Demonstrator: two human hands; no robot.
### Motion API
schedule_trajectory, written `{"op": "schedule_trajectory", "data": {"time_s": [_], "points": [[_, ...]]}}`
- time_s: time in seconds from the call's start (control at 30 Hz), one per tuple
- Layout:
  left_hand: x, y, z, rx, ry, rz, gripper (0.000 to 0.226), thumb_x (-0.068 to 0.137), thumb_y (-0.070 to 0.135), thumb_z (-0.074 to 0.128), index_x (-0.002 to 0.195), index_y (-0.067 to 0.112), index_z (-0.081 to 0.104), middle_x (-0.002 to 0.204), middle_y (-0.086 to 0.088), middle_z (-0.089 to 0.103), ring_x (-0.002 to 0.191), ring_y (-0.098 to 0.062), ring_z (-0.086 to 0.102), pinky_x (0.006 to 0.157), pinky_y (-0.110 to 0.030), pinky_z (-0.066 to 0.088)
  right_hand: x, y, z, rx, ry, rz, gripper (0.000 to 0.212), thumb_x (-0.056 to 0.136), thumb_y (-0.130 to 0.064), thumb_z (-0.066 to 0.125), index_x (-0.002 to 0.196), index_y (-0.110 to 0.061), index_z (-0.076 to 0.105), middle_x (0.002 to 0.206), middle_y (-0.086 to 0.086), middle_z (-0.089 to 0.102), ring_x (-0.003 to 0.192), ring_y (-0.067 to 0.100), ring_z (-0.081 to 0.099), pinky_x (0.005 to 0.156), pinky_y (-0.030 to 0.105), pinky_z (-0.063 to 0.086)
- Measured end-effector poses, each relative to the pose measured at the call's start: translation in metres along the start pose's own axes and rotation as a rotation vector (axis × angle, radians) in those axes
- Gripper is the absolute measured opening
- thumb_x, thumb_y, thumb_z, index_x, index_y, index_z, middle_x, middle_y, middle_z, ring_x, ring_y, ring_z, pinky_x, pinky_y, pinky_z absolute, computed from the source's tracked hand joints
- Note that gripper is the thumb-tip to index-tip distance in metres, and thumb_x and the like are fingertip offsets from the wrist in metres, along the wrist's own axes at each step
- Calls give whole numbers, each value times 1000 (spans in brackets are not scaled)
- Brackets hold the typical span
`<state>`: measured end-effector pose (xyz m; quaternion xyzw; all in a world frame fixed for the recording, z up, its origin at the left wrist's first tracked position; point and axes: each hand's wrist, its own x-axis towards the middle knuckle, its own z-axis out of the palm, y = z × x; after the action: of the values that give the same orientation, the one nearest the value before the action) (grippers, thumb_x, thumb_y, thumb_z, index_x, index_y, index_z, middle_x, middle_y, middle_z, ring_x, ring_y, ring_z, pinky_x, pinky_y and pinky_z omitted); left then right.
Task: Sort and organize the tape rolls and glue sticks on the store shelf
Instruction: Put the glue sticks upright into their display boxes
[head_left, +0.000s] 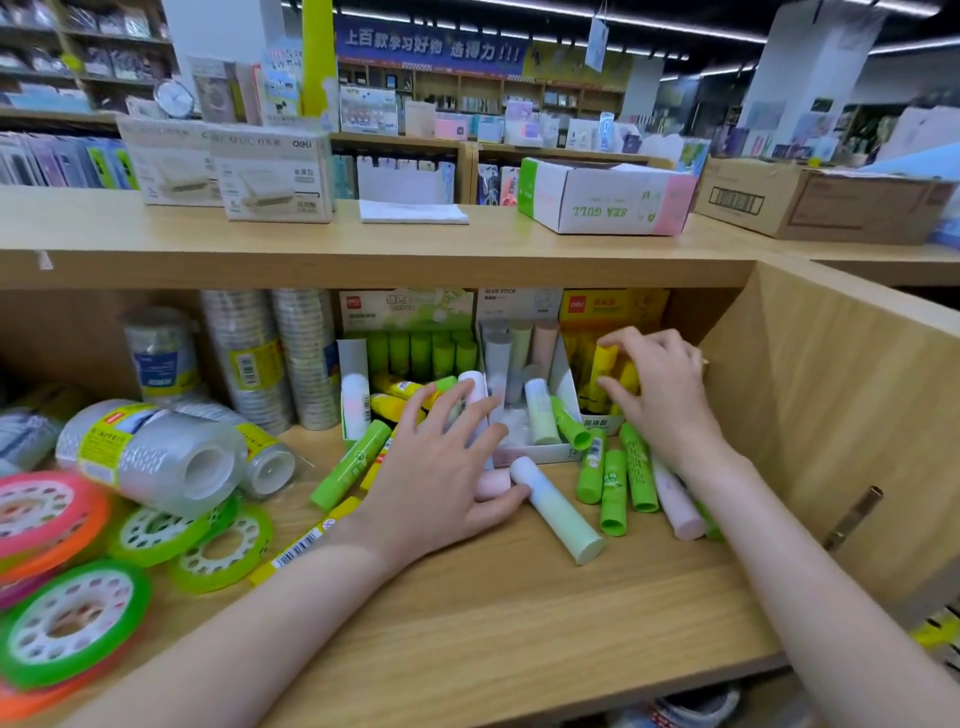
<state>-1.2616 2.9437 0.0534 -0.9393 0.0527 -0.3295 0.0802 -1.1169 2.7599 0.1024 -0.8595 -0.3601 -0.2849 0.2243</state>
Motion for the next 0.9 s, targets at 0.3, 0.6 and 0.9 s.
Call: {"op": "schedule_trajectory", "data": {"time_s": [0.3,0.6,0.9], "points": [[0,1,1,-3,32,2,51,85,58,43,92,14,66,122,-4,60,119,-32,50,104,-49,28,-3,0,8,-87,66,86,24,77,-8,70,98,-8,61,115,16,53,110,38,43,89,51,34],[-1,1,0,5,12,6,52,86,58,40,94,14,66,122,-4,60,119,-32,51,104,-50,28,5,-8,6,-173,-80,109,24,86,-18,61,110,-16,55,115,6,52,116,29,36,100,45,23],[-6,-5,-14,121,-23,28,56,87,55,34,100,12,67,120,-10,62,117,-31,54,105,-50,25,-5,-29,-26,5,66,52,27,90,-16,56,116,-9,58,120,12,49,112,28,43,97,39,33]]}}
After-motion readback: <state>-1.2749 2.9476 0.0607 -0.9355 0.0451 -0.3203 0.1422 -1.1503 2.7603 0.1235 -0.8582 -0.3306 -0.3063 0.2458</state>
